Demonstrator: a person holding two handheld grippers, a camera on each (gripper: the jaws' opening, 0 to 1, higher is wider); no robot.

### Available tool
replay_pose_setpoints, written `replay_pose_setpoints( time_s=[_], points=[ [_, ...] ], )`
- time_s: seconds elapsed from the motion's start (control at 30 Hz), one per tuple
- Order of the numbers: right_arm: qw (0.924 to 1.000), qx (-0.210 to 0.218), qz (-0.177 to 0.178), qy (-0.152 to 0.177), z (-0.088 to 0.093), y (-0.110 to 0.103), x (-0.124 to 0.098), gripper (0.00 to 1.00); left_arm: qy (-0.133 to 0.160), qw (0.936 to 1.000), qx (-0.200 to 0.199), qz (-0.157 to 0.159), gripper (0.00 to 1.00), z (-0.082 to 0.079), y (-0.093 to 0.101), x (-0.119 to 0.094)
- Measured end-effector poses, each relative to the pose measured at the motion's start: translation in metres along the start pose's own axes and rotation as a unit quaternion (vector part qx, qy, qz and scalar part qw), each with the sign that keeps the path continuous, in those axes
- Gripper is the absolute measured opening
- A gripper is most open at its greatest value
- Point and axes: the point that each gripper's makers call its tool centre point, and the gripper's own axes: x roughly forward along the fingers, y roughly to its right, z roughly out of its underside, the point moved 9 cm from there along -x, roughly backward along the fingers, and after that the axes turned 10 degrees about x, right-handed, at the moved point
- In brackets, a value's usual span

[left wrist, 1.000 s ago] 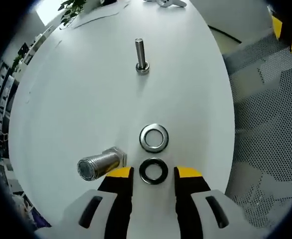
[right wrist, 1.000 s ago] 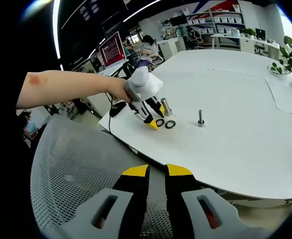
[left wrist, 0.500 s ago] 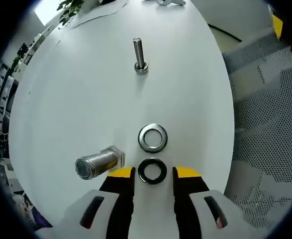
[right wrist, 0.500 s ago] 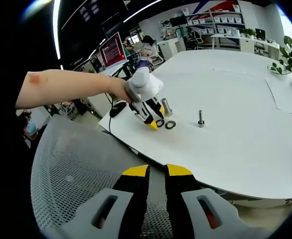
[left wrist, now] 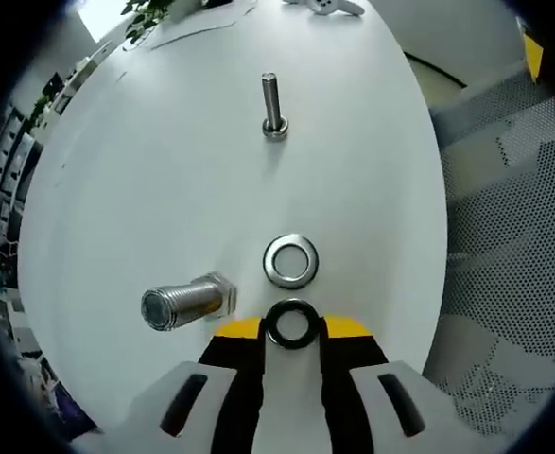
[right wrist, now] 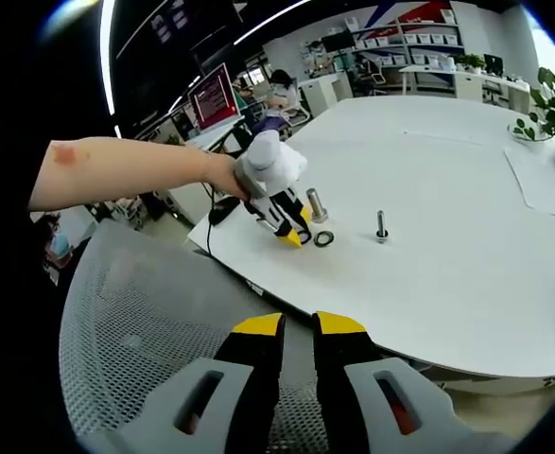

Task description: Place the washer onto the threaded stud by aligning its center hole with the stud, sliding it down to the base, and recovering from edge contact or off-axis alignment until the washer reaches the visible bottom stop.

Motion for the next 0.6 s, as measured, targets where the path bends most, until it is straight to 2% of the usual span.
replay_pose_setpoints(
  time_s=[0.6],
  points=[
    [1.0, 0.0, -0.005, -0.001, -0.0002, -0.0002, 0.0005, 0.15, 0.013, 0.9998, -0.01, -0.008, 0.18, -0.0062, -0.0059, -0.0061]
  ],
)
